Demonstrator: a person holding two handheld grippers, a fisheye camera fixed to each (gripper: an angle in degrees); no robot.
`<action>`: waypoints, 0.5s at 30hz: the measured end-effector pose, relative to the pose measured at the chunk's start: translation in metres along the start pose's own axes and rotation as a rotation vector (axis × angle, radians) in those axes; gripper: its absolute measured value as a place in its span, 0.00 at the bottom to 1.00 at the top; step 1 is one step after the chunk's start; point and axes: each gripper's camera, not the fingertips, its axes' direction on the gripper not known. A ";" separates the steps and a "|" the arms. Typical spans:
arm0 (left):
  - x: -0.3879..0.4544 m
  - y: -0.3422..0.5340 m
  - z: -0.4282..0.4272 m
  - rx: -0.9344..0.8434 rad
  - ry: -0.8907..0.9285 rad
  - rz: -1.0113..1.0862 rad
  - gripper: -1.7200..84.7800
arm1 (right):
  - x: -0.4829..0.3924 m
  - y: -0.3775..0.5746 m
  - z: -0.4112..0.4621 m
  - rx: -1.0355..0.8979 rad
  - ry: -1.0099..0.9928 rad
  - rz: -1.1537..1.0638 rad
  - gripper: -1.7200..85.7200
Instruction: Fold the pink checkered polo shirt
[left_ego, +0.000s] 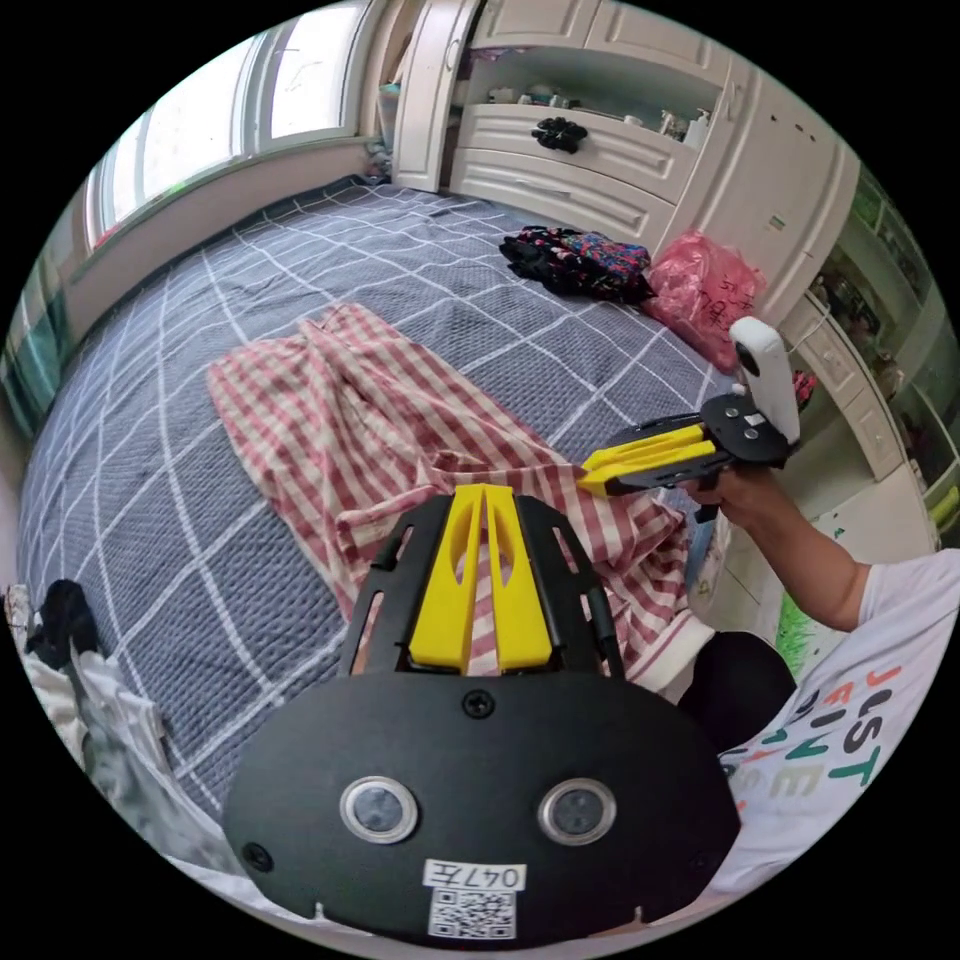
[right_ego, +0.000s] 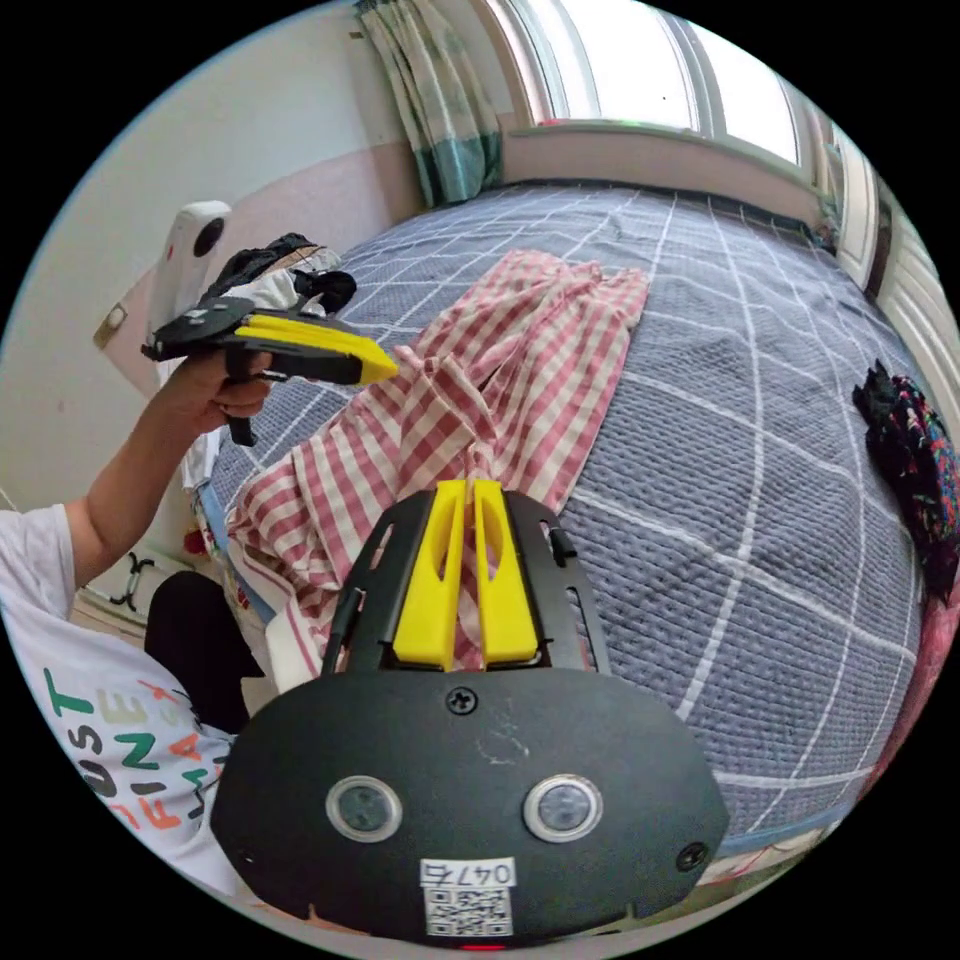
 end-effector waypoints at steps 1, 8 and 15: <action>0.001 -0.001 0.002 0.006 0.013 0.003 0.01 | -0.011 0.001 -0.008 0.037 0.040 -0.015 0.02; 0.030 -0.038 0.040 -0.050 -0.043 0.142 0.01 | -0.049 0.010 -0.022 0.053 0.310 0.008 0.02; 0.064 -0.064 0.118 -0.355 -0.270 0.318 0.01 | -0.052 0.025 0.012 -0.090 0.284 0.064 0.05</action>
